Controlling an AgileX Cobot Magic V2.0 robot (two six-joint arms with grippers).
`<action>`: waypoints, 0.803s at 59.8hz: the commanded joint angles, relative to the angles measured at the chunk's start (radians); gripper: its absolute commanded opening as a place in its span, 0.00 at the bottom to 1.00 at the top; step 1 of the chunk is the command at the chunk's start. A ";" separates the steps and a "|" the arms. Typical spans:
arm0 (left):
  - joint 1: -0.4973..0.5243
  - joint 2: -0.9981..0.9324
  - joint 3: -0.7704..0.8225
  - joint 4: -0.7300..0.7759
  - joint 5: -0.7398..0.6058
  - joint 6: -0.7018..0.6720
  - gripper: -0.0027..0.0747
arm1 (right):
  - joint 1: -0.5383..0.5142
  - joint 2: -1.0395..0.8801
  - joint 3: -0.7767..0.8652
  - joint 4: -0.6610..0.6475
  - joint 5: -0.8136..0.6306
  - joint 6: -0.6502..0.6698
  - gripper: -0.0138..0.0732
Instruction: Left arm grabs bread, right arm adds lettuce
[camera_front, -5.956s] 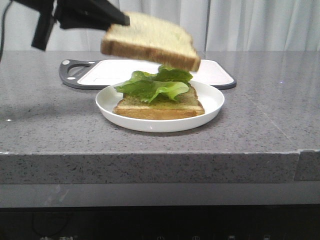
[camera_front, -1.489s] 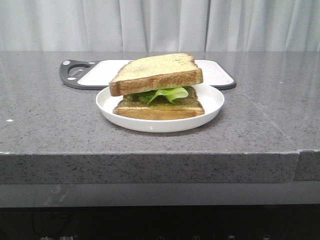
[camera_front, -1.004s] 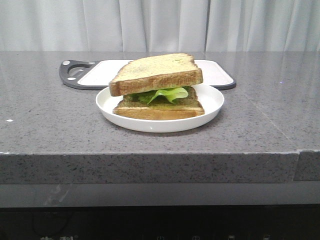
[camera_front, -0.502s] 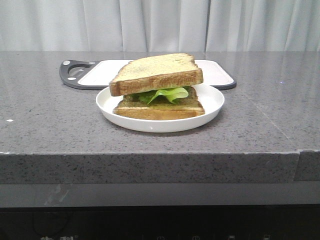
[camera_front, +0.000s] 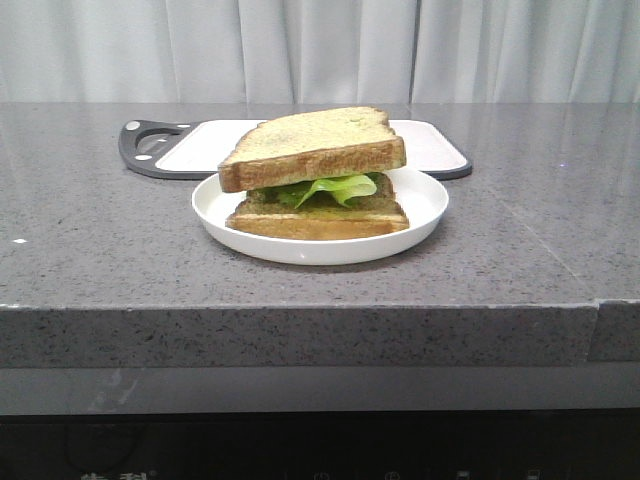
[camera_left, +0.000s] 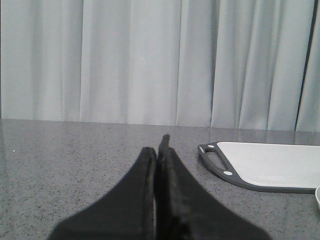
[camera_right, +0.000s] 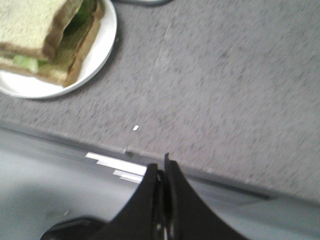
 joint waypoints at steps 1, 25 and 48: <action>0.003 -0.020 0.005 0.000 -0.080 -0.008 0.01 | -0.005 -0.045 0.028 -0.055 -0.183 -0.010 0.02; 0.003 -0.020 0.005 0.000 -0.080 -0.008 0.01 | -0.138 -0.497 0.603 -0.080 -0.862 -0.010 0.02; 0.003 -0.020 0.005 0.000 -0.080 -0.008 0.01 | -0.166 -0.705 0.811 -0.080 -0.884 -0.010 0.02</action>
